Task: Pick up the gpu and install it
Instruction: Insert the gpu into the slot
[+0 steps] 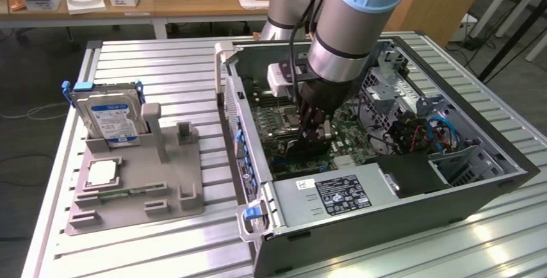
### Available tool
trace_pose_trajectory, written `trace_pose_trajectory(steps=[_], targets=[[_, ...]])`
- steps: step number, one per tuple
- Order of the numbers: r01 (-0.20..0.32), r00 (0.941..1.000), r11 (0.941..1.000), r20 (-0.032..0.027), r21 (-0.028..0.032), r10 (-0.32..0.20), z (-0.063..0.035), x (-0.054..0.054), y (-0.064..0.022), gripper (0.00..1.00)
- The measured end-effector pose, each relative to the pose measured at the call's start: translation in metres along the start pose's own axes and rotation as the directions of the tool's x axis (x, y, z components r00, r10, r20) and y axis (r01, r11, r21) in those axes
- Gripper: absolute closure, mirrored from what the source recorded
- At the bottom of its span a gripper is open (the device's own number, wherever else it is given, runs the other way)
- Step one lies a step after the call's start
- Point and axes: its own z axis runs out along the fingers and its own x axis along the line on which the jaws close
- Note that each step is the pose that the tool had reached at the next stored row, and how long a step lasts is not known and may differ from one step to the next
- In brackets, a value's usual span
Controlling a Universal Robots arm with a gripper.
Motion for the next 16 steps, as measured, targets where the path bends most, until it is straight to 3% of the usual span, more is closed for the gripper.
trace_pose_trajectory(steps=[16], targets=[[0.000,1.0000,1.0000,-0.0018,0.0001,0.000,0.0025,0.0003,0.0029,0.89]])
